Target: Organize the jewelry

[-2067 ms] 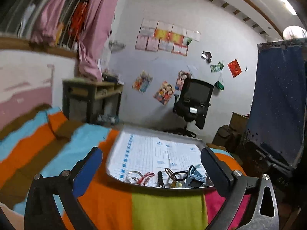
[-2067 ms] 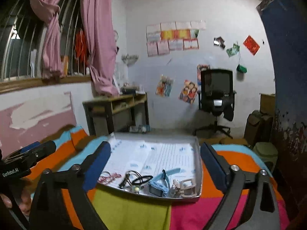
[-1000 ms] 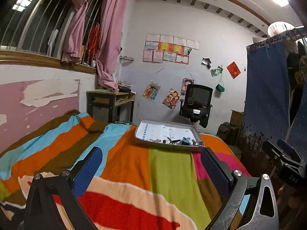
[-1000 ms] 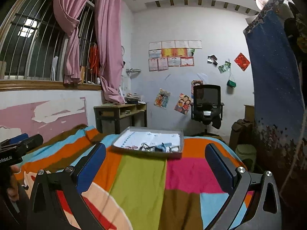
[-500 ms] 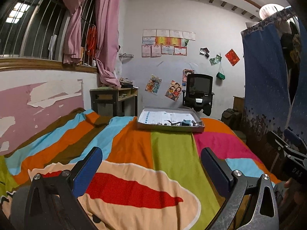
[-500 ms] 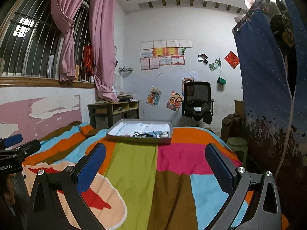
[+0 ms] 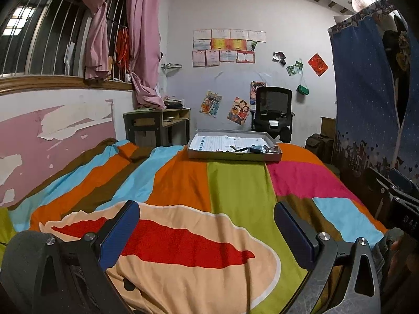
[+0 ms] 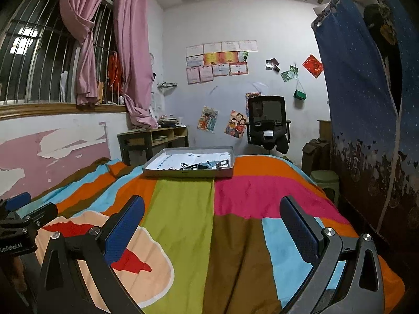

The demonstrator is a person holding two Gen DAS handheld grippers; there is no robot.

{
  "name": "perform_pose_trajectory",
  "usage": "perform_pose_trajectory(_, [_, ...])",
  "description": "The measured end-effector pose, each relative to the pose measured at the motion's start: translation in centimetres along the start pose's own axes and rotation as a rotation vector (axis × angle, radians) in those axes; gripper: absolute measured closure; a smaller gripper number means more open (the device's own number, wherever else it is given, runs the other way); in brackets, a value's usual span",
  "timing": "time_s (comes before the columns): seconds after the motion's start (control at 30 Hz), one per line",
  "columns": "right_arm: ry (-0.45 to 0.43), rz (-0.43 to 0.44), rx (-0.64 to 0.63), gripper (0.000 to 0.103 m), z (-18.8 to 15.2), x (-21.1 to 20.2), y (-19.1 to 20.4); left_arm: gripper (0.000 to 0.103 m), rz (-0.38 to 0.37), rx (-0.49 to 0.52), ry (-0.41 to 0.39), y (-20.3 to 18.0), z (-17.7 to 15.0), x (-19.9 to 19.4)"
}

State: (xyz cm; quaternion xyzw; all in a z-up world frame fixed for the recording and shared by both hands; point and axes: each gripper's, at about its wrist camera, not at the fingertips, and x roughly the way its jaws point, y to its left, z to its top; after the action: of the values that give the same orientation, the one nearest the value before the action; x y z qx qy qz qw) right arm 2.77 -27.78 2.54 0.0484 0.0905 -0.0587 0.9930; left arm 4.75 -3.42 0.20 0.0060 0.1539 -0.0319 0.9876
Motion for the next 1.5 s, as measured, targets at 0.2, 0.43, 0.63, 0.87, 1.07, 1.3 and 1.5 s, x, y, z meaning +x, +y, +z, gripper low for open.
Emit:
perform_pose_trajectory(0.2, [0.008,0.015,-0.048,0.001,-0.45,0.17,0.98,0.000,0.007,-0.012,-0.010,0.13,0.07,-0.21])
perform_pose_trajectory(0.43, [0.022,0.020,-0.057,0.001,-0.36,0.41,1.03,0.000,0.014,-0.017,-0.011,0.35,0.17,-0.16])
perform_pose_trajectory(0.63, [0.024,0.014,-0.048,0.001,-0.45,0.50,1.00,0.000,0.013,-0.012,-0.012,0.44,0.22,-0.09])
perform_pose_trajectory(0.87, [0.024,0.014,-0.048,0.001,-0.46,0.50,1.02,0.000,0.014,-0.017,-0.011,0.42,0.26,-0.11])
perform_pose_trajectory(1.07, [0.024,0.015,-0.048,0.001,-0.50,0.54,1.06,0.000,0.012,-0.015,-0.010,0.44,0.26,-0.07])
perform_pose_trajectory(1.3, [0.022,0.024,-0.052,0.001,-0.62,0.35,1.00,0.000,0.012,-0.017,-0.010,0.44,0.23,-0.15])
perform_pose_trajectory(1.5, [0.022,0.023,-0.047,0.001,-0.69,0.30,0.95,0.000,0.013,-0.017,-0.010,0.43,0.26,-0.12])
